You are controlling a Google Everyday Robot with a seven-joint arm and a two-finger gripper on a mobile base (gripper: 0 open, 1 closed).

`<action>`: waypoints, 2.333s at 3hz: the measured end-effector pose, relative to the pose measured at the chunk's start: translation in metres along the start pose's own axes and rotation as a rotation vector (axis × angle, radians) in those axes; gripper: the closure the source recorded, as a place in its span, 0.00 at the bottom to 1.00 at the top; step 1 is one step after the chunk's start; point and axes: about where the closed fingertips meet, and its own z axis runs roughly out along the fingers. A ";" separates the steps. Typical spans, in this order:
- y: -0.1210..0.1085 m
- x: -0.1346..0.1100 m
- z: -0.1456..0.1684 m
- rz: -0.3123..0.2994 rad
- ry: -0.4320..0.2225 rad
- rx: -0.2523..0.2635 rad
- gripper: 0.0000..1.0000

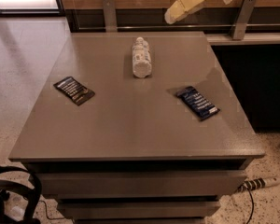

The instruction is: Place blue plastic bottle upright

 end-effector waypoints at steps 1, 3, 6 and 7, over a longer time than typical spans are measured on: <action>-0.001 -0.005 0.008 0.027 0.007 -0.019 0.00; 0.007 -0.023 0.036 0.145 0.063 -0.024 0.00; 0.053 -0.076 0.119 0.185 0.235 0.106 0.00; 0.056 -0.076 0.141 0.204 0.269 0.097 0.00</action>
Offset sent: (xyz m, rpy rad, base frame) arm 0.0450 0.0224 -0.0089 0.1217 0.1222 -0.1216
